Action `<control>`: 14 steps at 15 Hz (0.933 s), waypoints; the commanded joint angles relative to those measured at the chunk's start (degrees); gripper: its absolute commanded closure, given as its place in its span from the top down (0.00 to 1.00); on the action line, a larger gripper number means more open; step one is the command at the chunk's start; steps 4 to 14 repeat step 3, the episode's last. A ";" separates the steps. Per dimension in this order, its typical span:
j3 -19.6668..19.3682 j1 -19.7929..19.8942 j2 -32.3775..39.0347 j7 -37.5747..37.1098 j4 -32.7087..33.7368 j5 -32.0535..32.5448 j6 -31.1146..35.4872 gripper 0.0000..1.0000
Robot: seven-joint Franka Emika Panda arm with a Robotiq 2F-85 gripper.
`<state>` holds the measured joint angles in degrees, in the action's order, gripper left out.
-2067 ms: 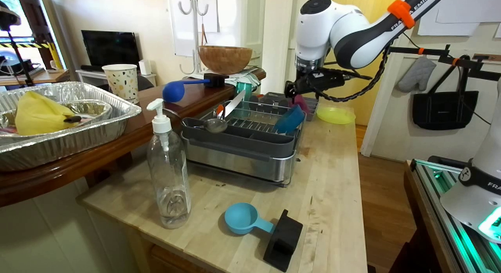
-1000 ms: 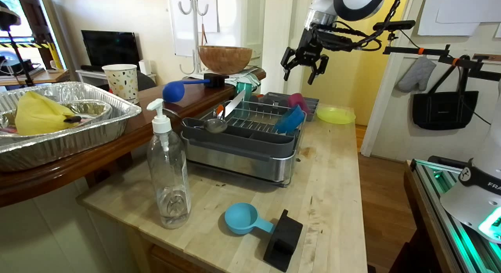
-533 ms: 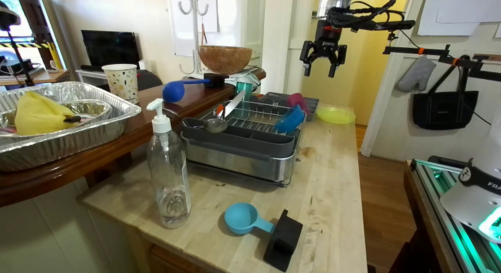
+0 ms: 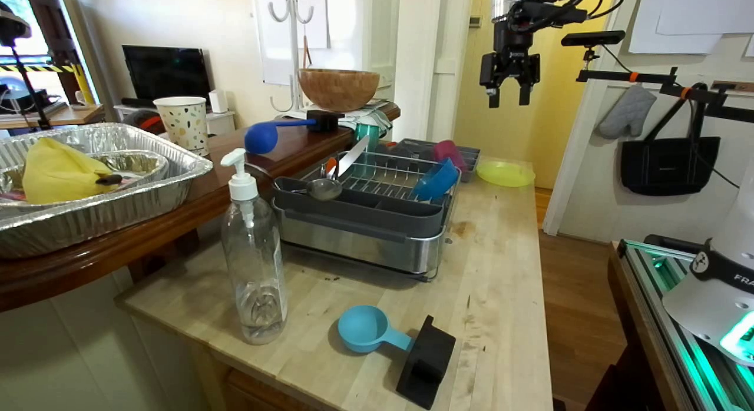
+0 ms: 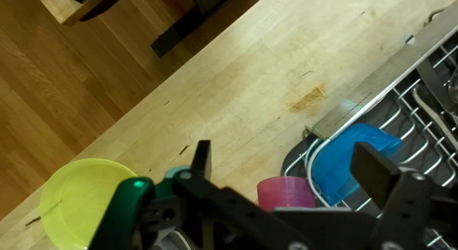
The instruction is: Put the pink cup on the dish rack
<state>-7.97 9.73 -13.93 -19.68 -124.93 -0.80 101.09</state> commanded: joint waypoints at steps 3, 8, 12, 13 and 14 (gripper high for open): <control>0.07 0.55 0.07 1.44 0.31 0.42 -0.35 1.00; 0.07 0.55 0.07 1.44 0.31 0.42 -0.35 1.00; 0.07 0.55 0.07 1.44 0.31 0.42 -0.35 1.00; 0.07 0.55 0.07 1.44 0.31 0.42 -0.35 1.00; 0.07 0.55 0.07 1.44 0.31 0.42 -0.35 1.00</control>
